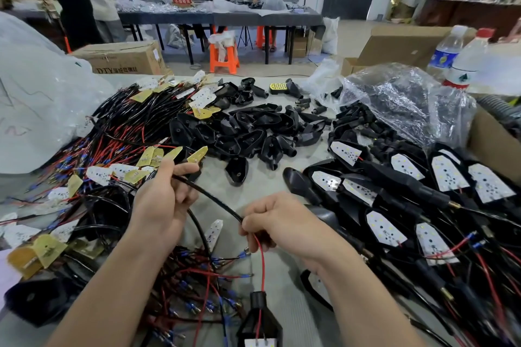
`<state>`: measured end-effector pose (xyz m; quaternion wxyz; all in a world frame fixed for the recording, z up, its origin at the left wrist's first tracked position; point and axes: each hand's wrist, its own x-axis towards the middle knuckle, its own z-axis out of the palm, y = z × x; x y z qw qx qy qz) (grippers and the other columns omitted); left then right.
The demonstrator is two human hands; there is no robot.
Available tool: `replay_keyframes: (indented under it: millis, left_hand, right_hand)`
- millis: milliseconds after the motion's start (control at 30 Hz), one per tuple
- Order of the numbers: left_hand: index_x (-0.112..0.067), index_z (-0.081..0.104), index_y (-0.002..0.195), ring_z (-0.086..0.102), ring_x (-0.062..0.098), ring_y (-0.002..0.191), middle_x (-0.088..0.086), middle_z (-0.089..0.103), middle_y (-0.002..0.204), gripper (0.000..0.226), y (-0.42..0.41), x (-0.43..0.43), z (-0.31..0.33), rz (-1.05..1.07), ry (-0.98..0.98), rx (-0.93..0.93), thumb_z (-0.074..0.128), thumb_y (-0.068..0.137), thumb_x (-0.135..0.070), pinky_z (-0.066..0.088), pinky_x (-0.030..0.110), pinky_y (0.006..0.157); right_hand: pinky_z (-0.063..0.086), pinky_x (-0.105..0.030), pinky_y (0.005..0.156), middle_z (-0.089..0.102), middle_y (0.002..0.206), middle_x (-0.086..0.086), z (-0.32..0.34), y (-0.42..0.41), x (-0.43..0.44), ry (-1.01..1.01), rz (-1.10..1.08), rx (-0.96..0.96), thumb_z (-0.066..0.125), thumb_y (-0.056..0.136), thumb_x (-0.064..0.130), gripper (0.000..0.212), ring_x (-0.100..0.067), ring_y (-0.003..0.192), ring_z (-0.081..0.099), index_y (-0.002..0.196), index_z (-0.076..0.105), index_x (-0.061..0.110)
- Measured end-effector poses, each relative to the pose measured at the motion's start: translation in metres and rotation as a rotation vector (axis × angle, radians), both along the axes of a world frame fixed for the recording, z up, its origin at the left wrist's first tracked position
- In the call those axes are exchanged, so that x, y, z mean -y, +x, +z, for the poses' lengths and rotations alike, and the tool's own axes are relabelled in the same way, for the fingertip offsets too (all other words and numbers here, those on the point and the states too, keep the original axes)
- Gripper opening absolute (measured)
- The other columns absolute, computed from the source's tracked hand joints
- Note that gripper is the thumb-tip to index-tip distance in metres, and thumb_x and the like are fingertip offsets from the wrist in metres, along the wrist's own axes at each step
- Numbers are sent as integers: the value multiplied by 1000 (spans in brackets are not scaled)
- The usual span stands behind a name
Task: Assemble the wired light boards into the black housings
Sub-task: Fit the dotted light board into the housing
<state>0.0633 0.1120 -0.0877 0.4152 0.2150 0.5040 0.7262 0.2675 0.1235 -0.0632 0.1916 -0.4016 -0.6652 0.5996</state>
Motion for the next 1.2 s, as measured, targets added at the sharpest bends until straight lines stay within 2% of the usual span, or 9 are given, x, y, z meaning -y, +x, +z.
replay_keyframes:
  millis: [133,300,500,567,667,800,967,1067,1200]
  left_hand:
    - [-13,81,69,29,10,40,-5,27,41,64,4,0,-1,21,-28,-41,42,110,-42,36,24,47]
    - [-14,77,65,26,10,39,-6,24,42,54,-9,0,2,143,-64,-36,49,107,-31,34,27,52]
    - [-10,65,70,24,11,41,-5,26,43,41,-30,0,10,353,14,25,50,107,-22,27,25,44]
    - [-10,67,73,26,10,41,-6,29,44,40,-29,0,9,357,15,41,51,107,-25,31,24,45]
    - [-10,68,80,38,8,47,-6,41,49,32,-27,-1,6,271,39,79,56,106,-26,42,21,52]
    - [-15,68,93,58,4,62,-7,61,64,18,-27,0,4,21,97,17,57,105,-21,55,18,65]
    - [-20,79,91,65,7,71,-3,70,76,31,-12,1,5,-210,54,-134,52,106,-16,54,23,74]
    - [-19,82,95,64,8,79,-2,71,83,16,-2,3,4,-288,26,-240,67,90,-23,52,26,83]
    - [-22,84,91,67,4,84,-2,76,90,21,12,7,2,-395,20,-294,71,75,-30,54,19,78]
  right_hand:
    - [38,-10,50,71,70,-13,1,5,-1,33,119,96,62,89,7,22,-5,53,52,71,72,15]
    - [39,-12,51,73,66,-8,-1,18,-5,124,114,208,64,85,8,16,-4,55,53,72,74,4]
    - [31,-8,41,73,67,5,8,29,-8,66,212,218,65,86,3,15,0,41,45,82,78,9]
    - [36,-13,48,68,65,8,8,31,-9,108,203,255,68,84,4,15,-2,46,51,79,79,13]
    - [40,-28,64,63,70,-3,4,32,-12,154,172,322,74,79,10,10,-19,68,63,72,76,17]
    - [42,-23,57,63,65,1,2,30,-7,183,253,387,74,81,18,10,-11,57,51,89,76,12]
    - [45,-19,50,71,70,0,-1,10,-3,178,-4,183,68,88,13,14,-11,55,58,97,74,20]
    - [46,-18,52,74,71,-4,-1,5,-3,183,-20,140,57,88,2,21,-11,51,57,95,74,13]
    - [43,-14,47,75,71,-9,-2,11,-3,150,-65,159,58,85,1,20,-11,46,55,87,75,10]
